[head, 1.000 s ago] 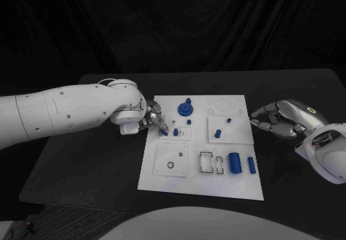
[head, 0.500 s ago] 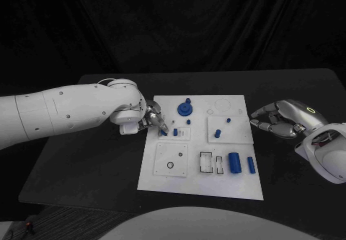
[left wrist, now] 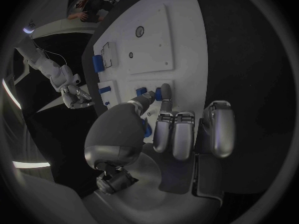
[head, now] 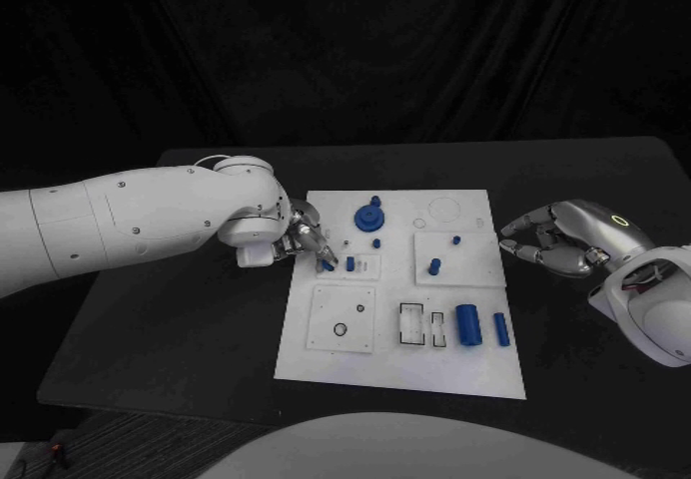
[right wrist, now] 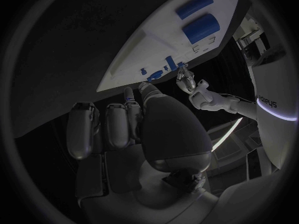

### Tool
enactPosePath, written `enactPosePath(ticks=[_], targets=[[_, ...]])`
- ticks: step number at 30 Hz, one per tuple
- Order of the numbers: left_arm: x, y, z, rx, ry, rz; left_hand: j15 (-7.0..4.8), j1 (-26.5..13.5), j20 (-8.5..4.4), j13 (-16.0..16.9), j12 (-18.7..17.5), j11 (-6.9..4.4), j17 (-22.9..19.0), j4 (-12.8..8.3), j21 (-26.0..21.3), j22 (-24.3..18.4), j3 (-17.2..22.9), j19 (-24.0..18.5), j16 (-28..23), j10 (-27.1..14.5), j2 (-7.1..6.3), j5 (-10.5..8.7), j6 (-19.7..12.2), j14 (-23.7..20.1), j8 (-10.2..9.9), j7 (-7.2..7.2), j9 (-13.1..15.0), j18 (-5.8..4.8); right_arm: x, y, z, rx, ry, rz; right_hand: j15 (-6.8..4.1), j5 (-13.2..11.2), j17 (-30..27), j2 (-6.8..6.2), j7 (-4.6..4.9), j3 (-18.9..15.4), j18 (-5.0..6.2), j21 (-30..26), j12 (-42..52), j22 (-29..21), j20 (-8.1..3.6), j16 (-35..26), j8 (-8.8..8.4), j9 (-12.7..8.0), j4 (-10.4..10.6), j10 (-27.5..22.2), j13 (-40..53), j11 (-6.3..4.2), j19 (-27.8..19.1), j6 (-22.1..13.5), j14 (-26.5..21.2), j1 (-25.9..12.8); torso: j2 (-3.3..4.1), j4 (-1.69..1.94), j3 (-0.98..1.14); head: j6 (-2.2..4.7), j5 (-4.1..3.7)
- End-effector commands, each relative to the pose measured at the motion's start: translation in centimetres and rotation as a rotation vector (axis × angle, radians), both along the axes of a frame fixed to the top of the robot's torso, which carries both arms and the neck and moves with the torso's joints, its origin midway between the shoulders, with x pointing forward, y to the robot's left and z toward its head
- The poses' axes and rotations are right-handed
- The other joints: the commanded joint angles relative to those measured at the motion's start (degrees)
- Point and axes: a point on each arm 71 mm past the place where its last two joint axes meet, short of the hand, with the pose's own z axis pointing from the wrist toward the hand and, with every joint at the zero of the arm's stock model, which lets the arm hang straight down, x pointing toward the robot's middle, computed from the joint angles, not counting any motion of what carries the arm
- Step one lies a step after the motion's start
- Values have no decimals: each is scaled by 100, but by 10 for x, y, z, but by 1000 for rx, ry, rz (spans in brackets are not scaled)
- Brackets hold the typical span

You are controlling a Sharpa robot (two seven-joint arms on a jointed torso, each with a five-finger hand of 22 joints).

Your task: Assemble the parts on the task board

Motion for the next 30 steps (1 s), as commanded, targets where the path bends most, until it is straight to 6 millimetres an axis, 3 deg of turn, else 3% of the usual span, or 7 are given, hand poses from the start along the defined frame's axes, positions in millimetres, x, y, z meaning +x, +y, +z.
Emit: enactPosePath(ticks=[1, 5, 9, 16, 21, 25, 30], targets=[[-4, 2, -8, 34, 36, -11, 56, -149, 32, 1418, -43, 54, 1510, 141, -42, 1120, -205, -41, 15, 481, 6, -134, -46, 615, -52, 59, -63, 73, 0, -1, -2, -8, 13, -14, -36, 25, -10, -9, 5, 38, 27, -22, -30, 1176, 15, 0, -27, -6, -12, 6, -2094, -41, 180, 26, 211, 65, 1, -1, 0, 0, 6], [-4, 2, -8, 35, 36, -8, 76, -305, 55, 1419, -41, 75, 1510, 353, -56, 1117, -496, -51, 15, 482, 36, -308, -34, 615, -66, 79, -120, 78, 0, -1, -3, -9, 16, -14, -36, 52, -13, -17, 5, 52, 26, -20, -33, 1176, 15, -1, -29, -7, -23, 5, -2093, -41, 180, 30, 209, 84, 6, 0, 0, 0, 3], [-4, 3, -9, 38, 36, -4, 80, -539, 64, 1419, -39, 72, 1510, 681, -54, 1118, -913, -49, 15, 481, 74, -628, 42, 615, 9, 65, -111, 79, -1, -1, -4, -10, 19, -14, -36, 87, -16, -25, 6, 68, 28, -29, -42, 1174, 15, -1, -33, -8, -34, 2, -2099, -41, 177, 34, 209, 103, 9, 2, -1, 0, 0], [-3, 5, -9, 38, 33, 3, 62, -731, 48, 1420, -36, 50, 1510, 1066, -72, 1111, -1413, -67, 15, 483, 88, -662, 60, 615, 221, 38, 61, 84, 0, -1, -5, -13, 22, -15, -36, 127, -21, -32, 7, 87, 29, -31, -52, 1173, 14, -3, -36, -8, -45, -2, -2107, -41, 175, 37, 207, 123, 8, 2, 0, 0, 6], [-2, 6, -9, 35, 28, 9, 52, -689, 40, 1422, -34, 37, 1510, 1148, -65, 1113, -1546, -64, 15, 485, 126, -662, 76, 615, 316, 20, 150, 83, 0, -2, -5, -14, 24, -16, -36, 148, -23, -35, 8, 96, 28, -28, -52, 1174, 14, -3, -38, -9, -51, -1, -2105, -41, 176, 39, 207, 133, 4, 2, -1, 0, 5], [-1, 8, -7, 1, -4, 28, 25, -505, 17, 1428, -26, 7, 1510, 1223, -49, 1117, -1741, -53, 15, 493, 214, -654, 38, 615, 584, -16, 457, 80, 0, -2, -5, -14, 24, -16, -36, 155, -25, -36, 8, 100, 30, -35, -55, 1172, 14, -4, -39, -9, -54, -2, -2107, -41, 174, 39, 207, 137, 7, 0, -1, 0, 12], [-1, 12, 4, -122, -137, 88, -37, -155, -43, 1509, 65, -56, 1510, 1287, 188, 1193, -2249, 142, 15, 600, 241, -645, -275, 615, 1316, -76, 1272, 24, 0, -3, -5, -16, 24, -19, -36, 179, -23, -40, 8, 111, 29, -32, -60, 1173, 14, -3, -41, -10, -60, -3, -2111, -40, 174, 40, 207, 148, 8, -3, -4, 0, -26]])
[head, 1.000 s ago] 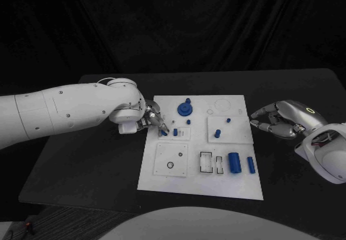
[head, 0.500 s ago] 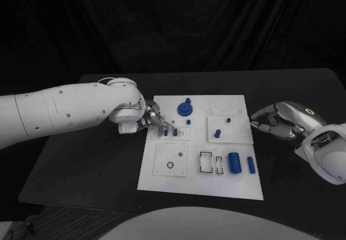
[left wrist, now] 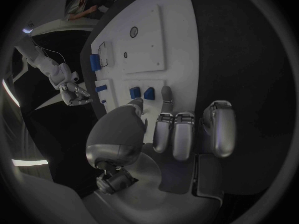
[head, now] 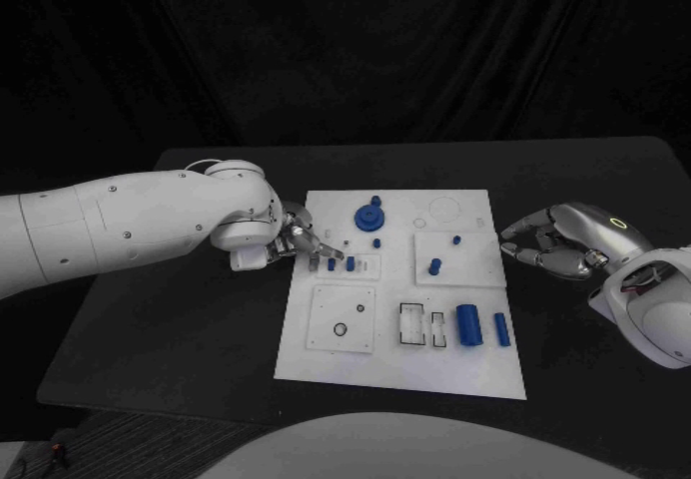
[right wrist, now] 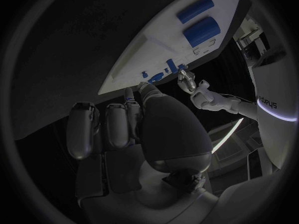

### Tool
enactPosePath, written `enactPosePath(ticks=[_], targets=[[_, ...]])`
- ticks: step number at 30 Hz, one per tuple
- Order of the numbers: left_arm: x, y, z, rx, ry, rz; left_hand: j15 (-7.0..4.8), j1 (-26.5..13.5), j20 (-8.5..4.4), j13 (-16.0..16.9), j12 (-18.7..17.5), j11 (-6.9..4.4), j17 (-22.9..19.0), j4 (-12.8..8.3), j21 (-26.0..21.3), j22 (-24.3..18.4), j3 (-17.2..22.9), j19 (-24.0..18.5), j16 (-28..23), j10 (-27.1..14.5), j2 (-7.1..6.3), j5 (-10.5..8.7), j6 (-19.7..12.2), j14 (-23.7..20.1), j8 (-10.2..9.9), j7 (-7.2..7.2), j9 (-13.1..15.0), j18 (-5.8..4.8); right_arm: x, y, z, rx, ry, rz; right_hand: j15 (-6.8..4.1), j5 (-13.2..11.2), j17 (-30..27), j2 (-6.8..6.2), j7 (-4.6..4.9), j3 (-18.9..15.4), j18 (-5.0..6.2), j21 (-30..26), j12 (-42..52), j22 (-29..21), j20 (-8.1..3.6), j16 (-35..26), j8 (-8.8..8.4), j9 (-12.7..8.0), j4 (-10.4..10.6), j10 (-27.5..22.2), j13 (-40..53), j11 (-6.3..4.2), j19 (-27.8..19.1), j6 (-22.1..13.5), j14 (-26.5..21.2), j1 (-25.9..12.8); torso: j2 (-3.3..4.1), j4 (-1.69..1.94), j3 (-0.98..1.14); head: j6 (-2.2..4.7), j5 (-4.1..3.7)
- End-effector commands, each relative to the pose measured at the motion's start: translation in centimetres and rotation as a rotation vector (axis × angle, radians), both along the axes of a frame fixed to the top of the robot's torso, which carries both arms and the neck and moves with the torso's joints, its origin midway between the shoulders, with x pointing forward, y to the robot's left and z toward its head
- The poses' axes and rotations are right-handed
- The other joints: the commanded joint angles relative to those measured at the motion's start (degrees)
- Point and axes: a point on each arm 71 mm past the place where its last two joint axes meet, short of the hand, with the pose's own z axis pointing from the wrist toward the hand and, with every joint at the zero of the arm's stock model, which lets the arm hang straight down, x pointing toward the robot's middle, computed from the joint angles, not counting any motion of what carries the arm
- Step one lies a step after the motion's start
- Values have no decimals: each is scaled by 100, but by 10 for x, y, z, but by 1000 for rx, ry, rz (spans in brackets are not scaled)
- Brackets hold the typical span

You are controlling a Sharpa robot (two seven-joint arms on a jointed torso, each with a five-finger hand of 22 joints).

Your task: Assemble the parts on the task board

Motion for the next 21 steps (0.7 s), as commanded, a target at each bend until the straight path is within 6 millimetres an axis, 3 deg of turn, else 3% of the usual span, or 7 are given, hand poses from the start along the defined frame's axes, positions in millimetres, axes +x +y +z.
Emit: enactPosePath(ticks=[1, 8, 11, 13, 15, 18, 21], targets=[[4, -2, 13, -127, -150, 50, -60, 122, -17, 1509, 19, -48, 1506, 10, 78, 1198, -204, 77, 15, 604, -12, -16, -104, 592, 295, -21, 307, 22, 0, -3, -2, -8, 10, -16, -27, 46, -6, 15, 8, 48, 29, -32, -20, 1175, 14, -2, -18, -5, 2, 6, -2111, -50, 174, 40, 218, 68, 3, -3, -6, 0, -40], [21, 2, 66, -342, -447, 16, -74, 367, -39, 1509, 19, -59, 1506, -5, 92, 1200, -535, 94, 15, 604, 0, 9, -386, 592, 576, -18, 664, 18, -1, -3, -1, -6, 7, -20, -27, 58, -3, 14, 9, 54, 28, -29, -52, 1176, 14, -1, -19, -5, 1, -4, -2142, -49, 175, 41, 219, 71, 6, -15, 4, 0, 7], [26, -6, 91, -475, -606, -99, -84, 890, -44, 1509, 19, -61, 1506, -191, 264, 1264, -564, 224, 15, 604, 28, 364, -504, 592, 621, -26, 720, -30, 0, -4, -1, -7, 7, -23, -26, 63, 12, 13, 8, 56, 26, -19, -52, 1179, 14, 7, -20, -5, 0, -4, -2142, -49, 179, 41, 221, 73, 14, -20, 5, 0, -14], [28, -12, 100, -511, -681, -185, -98, 1840, -87, 1509, 19, -84, 1506, -616, 789, 1459, -341, 607, 15, 604, 26, 941, -502, 592, 221, -25, 278, -177, 0, -4, -1, -7, 7, -24, -26, 65, 18, 13, 8, 57, 25, -15, -52, 1180, 15, 11, -20, -5, 0, -4, -2141, -50, 181, 42, 222, 74, 15, -14, 9, 0, -18], [28, -20, 108, -506, -768, -304, -85, 2297, -65, 1496, 4, -64, 1506, -749, 868, 1489, -202, 664, 15, 588, 43, 555, -478, 592, -191, 6, -197, -200, 0, -4, -1, -8, 6, -23, -26, 65, 18, 13, 8, 57, 25, -15, -52, 1180, 15, 11, -20, -5, 0, -4, -2141, -50, 181, 42, 222, 74, 16, -8, 9, 0, -20], [28, -37, 112, -423, -906, -537, -27, 2719, -14, -1137, -3504, 1, 1506, -661, 842, 1478, -3, 638, 15, -2058, -40, 324, -527, 592, -586, 62, -702, -192, 1, -4, -1, -7, 2, -20, -26, 78, 8, 14, 7, 64, 25, -14, -84, 1180, 15, 6, -20, -5, -2, -15, -2173, -50, 181, 45, 221, 78, 25, -19, -3, 0, -14], [26, -49, 104, -329, -978, -706, 9, 3170, 42, -2356, -5168, 106, 1506, -552, 847, 1479, 236, 640, 15, -2959, -249, 226, -484, 592, -957, -18, -1355, -193, 1, -5, -1, -6, 0, -19, -26, 85, 17, 13, 6, 68, 24, -9, -82, 1182, 15, 11, -21, -6, -4, -15, -2170, -50, 183, 45, 222, 81, 32, -16, -10, 0, -44]])
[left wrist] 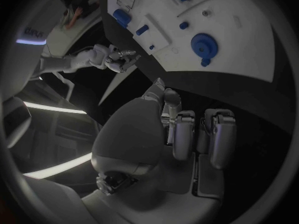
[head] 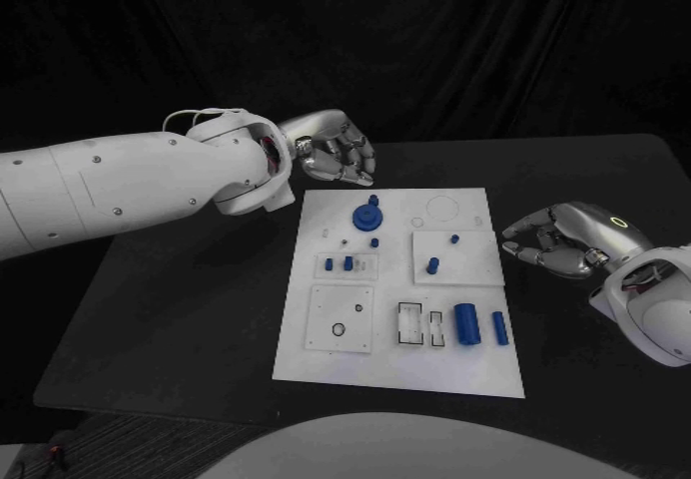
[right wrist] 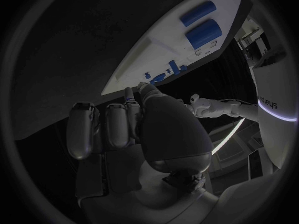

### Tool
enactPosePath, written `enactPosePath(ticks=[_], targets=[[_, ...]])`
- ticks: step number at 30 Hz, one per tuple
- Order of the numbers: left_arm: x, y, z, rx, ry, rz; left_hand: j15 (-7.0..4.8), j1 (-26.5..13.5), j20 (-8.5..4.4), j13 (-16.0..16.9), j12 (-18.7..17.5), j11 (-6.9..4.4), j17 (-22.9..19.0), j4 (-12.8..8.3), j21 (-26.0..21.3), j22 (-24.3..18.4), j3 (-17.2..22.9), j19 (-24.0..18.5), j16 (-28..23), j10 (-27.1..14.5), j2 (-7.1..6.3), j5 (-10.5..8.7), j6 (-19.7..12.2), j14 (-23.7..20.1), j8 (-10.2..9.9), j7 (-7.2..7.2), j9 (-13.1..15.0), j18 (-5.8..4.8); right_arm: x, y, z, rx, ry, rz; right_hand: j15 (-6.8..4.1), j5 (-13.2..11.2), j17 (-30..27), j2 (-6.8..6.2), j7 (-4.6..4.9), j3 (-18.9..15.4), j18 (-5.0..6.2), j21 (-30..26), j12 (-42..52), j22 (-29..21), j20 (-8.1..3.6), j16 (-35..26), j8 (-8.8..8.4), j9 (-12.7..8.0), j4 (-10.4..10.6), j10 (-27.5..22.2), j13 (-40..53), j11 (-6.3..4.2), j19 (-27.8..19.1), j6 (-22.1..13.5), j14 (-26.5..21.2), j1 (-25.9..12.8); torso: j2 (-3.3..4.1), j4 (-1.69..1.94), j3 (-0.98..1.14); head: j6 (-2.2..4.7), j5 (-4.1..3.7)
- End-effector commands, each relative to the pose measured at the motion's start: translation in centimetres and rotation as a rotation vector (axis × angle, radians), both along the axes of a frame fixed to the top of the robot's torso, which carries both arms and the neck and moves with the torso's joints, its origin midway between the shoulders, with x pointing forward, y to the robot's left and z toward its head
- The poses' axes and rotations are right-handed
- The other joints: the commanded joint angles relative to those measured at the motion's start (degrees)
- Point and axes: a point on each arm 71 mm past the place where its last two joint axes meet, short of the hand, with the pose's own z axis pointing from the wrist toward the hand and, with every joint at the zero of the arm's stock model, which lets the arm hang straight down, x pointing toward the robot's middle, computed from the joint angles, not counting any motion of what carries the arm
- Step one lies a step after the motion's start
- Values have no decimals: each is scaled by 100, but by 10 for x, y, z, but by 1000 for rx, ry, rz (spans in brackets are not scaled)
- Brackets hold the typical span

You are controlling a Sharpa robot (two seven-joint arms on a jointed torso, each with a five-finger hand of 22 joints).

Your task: Assemble the parts on the task board

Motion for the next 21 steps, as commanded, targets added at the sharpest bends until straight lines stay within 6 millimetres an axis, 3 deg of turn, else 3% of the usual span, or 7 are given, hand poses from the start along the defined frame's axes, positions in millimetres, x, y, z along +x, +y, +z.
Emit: enactPosePath(ticks=[1, 4, 5, 8, 10, 13, 21], targets=[[-13, -19, -2, 175, -358, -304, 6, 197, 33, -414, -617, 30, 1507, 56, 5, 1475, 132, 543, 15, -352, -134, -14, 128, 604, -97, -71, -291, -53, 0, -1, -1, -2, 0, -9, -32, 18, 4, -4, 6, 35, 24, -8, -25, 1183, 15, 11, -21, -6, -3, -4, -2221, -19, 183, 45, 228, 64, 11, 0, -12, 0, -31], [-15, -27, -16, 262, -448, -378, 5, 325, 24, -953, -1231, 34, 1507, 190, -2, 1472, 348, 535, 15, -443, -305, 25, 137, 604, -215, -146, -622, -51, 0, -2, -1, -1, -1, -10, -32, 18, 4, -4, 6, 35, 24, -8, -25, 1183, 15, 11, -21, -6, -3, -4, -2221, -19, 183, 45, 228, 64, 7, -7, -6, 0, -48], [-16, -30, -21, 279, -470, -397, -39, 355, -2, -1185, -1475, -53, 1507, 250, 15, 1479, 432, 550, 15, -442, -362, 22, 192, 604, -274, -122, -765, -56, 0, -2, -1, -1, -2, -10, -32, 18, 4, -4, 6, 35, 24, -8, -25, 1183, 15, 11, -21, -6, -3, -4, -2221, -19, 183, 45, 228, 64, 7, -4, -6, 0, -57], [-19, -35, -29, 303, -507, -428, -43, 369, -19, -1511, -1816, -39, 1507, 327, 24, 1482, 541, 559, 15, -450, -464, 81, 248, 604, -417, -83, -1003, -58, 0, -2, -1, -1, -3, -9, -32, 18, 4, -4, 6, 35, 24, -8, -25, 1183, 15, 11, -21, -6, -3, -4, -2221, -19, 183, 45, 228, 64, 9, -5, -11, 0, -77], [-19, -37, -34, 313, -518, -437, -51, 341, -28, -1912, -2173, -65, 1507, 451, 16, 1479, 678, 550, 15, -342, -572, 77, 180, 604, -623, -150, -1475, -56, 0, -3, 0, 0, -5, -9, -33, 31, 10, -7, 7, 42, 23, -3, -33, 1184, 15, 15, -22, -6, -6, -7, -2228, -19, 185, 46, 229, 70, 4, -9, -12, 0, -80], [-19, -39, -40, 332, -513, -438, -19, 265, -26, -2311, -2505, 1, 1507, 561, 4, 1474, 772, 539, 15, -180, -729, 40, 3, 604, -629, -277, -2111, -53, 0, -3, 0, 2, -8, -8, -33, 31, 10, -7, 7, 42, 23, -3, -33, 1184, 15, 15, -22, -6, -6, -7, -2228, -19, 185, 46, 229, 70, -1, 0, -6, 0, -105], [-15, -42, -54, 387, -438, -420, 45, -34, 47, -2661, -2847, 107, 1507, 590, -34, 1459, 708, 503, 15, -202, -794, -79, -25, 604, -619, -300, -2755, -41, -3, -4, 3, 18, -32, -1, -31, 44, 32, -21, 14, 39, 18, 20, -10, 1191, 15, 30, -25, -7, 16, 5, -2202, -15, 194, 50, 234, 41, 1, -9, -4, 0, -119]])
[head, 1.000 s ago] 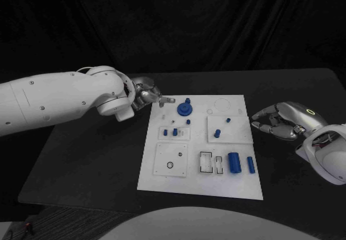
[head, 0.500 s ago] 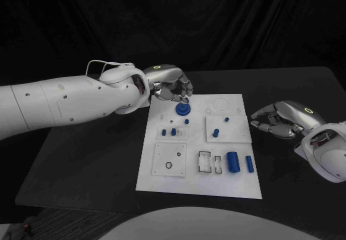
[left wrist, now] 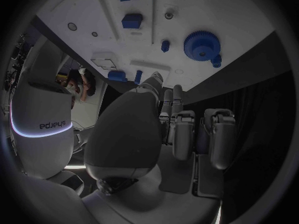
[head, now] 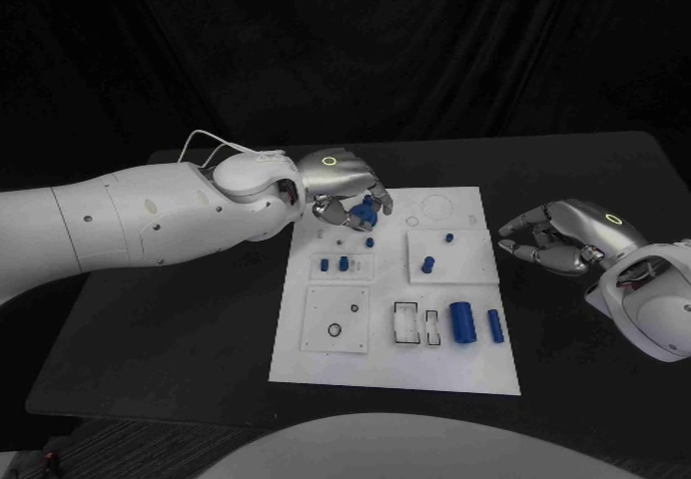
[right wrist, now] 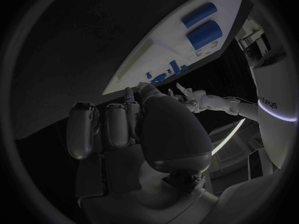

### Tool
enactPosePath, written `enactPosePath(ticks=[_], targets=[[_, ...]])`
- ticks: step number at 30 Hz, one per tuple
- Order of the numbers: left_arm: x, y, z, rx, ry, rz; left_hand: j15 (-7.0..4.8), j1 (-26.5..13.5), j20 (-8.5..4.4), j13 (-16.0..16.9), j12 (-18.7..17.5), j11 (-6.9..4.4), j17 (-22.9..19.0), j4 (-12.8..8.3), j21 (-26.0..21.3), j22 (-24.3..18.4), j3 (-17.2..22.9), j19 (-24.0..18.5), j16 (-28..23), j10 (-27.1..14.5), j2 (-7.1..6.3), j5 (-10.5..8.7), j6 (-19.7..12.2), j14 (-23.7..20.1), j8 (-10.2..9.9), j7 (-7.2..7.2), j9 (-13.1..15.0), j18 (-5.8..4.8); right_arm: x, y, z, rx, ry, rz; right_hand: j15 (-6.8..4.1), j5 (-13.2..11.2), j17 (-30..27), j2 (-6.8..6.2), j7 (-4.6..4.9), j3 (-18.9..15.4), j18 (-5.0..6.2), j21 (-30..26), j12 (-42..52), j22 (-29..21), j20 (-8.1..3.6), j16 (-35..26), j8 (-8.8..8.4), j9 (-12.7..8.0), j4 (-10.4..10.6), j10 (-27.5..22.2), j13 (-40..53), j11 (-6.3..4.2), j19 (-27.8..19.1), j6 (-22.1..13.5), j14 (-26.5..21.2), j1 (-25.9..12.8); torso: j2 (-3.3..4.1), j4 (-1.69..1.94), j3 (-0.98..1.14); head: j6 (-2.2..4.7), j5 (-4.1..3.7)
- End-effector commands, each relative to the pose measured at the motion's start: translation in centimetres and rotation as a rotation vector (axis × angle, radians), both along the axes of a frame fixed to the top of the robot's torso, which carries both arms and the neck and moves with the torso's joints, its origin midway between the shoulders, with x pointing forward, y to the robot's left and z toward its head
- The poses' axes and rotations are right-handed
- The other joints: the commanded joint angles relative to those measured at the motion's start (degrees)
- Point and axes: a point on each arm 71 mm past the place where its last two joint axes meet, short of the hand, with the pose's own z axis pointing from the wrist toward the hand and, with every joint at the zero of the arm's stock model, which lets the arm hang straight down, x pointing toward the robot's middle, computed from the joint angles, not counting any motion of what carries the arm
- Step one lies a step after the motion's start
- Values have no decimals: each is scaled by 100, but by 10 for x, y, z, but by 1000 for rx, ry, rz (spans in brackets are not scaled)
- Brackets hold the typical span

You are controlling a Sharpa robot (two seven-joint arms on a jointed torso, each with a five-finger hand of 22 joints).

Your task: Assemble the parts on the task board

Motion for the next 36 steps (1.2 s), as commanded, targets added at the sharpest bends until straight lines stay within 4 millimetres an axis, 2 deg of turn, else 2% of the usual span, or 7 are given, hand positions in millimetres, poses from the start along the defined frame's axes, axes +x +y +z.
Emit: enactPosePath(ticks=[1, 4, 7, 11, 15, 19, 36], targets=[[0, -2, -7, 57, 0, -6, 55, -81, 49, -49, -61, 56, 1508, -7, -31, 1460, -45, 505, 15, -15, -4, -33, 2, 597, -4, 14, -94, -44, -2, 0, 2, 18, -29, 5, -36, 16, 10, -39, -6, 21, 16, 24, 0, 1191, 16, 32, -27, -9, 43, 8, -2235, -16, 195, 29, 240, 14, -2, -3, 3, 0, -5], [1, -3, -12, 74, 22, 8, 50, -91, 54, -87, -92, 30, 1508, -32, -36, 1458, -44, 500, 15, 1, 8, -13, 64, 597, 9, 59, -165, -42, -3, 0, 4, 27, -43, 10, -35, -21, 20, -56, -7, 13, 14, 34, 3, 1194, 17, 41, -32, -10, 74, 16, -2231, -15, 200, 32, 243, -23, 0, 2, 5, 0, -4], [2, -4, -18, 93, 45, 23, 68, -110, 67, -113, -82, 75, 1508, -62, -35, 1459, -42, 502, 15, 115, 21, 31, 74, 597, 3, 41, -270, -42, -4, -1, 5, 33, -53, 14, -35, -85, 21, -77, -13, 6, 12, 45, 3, 1197, 17, 45, -38, -11, 96, 24, -2229, -19, 204, 34, 243, -50, -1, -4, 6, 0, -4], [2, -4, -25, 107, 65, 34, 71, -112, 77, -122, -67, 72, 1508, -97, -39, 1457, -27, 498, 15, 207, 47, 70, 134, 597, 23, 106, -332, -41, -6, -1, 6, 41, -65, 18, -41, -266, 27, -137, -23, 2, 9, 64, 15, 1202, 14, 55, -59, -18, 88, 40, -2212, -28, 211, 21, 244, -39, 5, 8, 1, 0, -14], [3, -3, -30, 118, 81, 43, 62, -105, 76, -130, -77, 41, 1508, -139, -125, 1423, -15, 417, 15, 226, 50, 89, 217, 597, 46, 144, -367, -15, -8, -2, 8, 47, -72, 20, -43, -316, 22, -163, -29, 3, 8, 67, 7, 1203, 13, 55, -64, -19, 71, 41, -2218, -33, 212, 18, 243, -19, 5, -7, 0, 0, -11], [3, -2, -34, 127, 92, 53, 53, -122, 71, -100, -41, 30, 1508, -162, -131, 1421, -17, 412, 15, 280, 56, 79, 239, 597, 41, 176, -397, -13, -9, -2, 8, 49, -72, 21, -44, -321, 15, -165, -30, 3, 8, 67, 3, 1203, 13, 52, -64, -19, 70, 40, -2221, -33, 212, 19, 242, -17, 2, -2, -2, 0, -35], [7, -3, -44, 140, 108, 87, 33, -35, 53, 116, 135, 22, 1506, -348, -136, 1419, 162, 408, 14, 453, 205, 369, 301, 595, 28, 216, -553, -12, -16, -2, 13, 71, -99, 33, -43, -179, 56, -137, -18, 51, 5, 84, 18, 1207, 10, 81, -59, -15, 77, 50, -2197, -28, 217, 56, 249, 8, -3, -3, 6, 0, -47]])
